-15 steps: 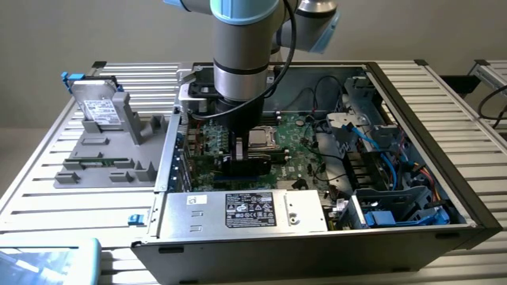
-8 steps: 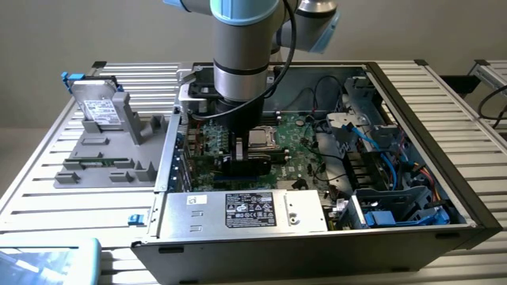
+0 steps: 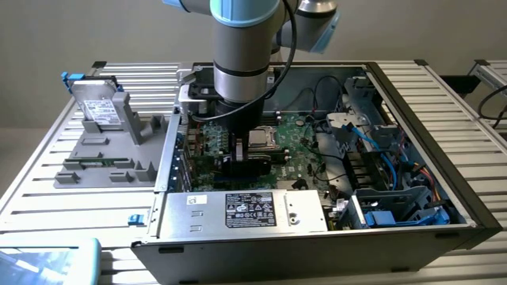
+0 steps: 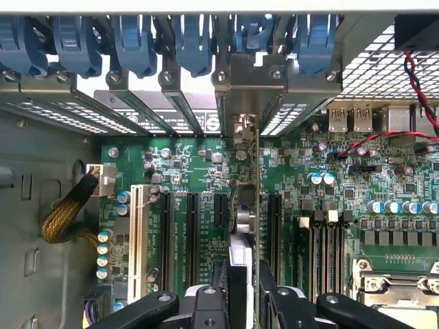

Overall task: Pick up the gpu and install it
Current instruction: 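Insert the gpu into the slot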

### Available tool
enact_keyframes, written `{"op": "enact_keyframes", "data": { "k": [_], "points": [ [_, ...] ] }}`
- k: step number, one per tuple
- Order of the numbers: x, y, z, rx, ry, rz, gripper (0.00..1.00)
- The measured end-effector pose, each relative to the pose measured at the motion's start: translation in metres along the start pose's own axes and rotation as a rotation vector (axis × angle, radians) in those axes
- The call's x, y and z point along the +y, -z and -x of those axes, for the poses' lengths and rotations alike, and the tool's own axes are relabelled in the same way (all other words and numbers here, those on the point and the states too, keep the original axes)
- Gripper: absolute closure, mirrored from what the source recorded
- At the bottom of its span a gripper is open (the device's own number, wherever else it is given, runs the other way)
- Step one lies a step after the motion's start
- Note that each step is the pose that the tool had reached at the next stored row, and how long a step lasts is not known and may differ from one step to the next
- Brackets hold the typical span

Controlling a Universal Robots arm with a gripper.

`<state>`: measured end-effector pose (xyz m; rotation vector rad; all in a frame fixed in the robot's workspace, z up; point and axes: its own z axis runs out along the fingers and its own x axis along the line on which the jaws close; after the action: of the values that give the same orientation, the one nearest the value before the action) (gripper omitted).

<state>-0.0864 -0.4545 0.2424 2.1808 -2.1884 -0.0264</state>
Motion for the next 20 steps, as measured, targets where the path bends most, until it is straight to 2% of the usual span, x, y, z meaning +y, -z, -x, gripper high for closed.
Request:
{"op": "enact_keyframes", "data": {
  "k": [20],
  "points": [
    [0.0001, -0.001, 0.0004, -0.0002, 0.0, -0.0005, 0.72]
  ]
}}
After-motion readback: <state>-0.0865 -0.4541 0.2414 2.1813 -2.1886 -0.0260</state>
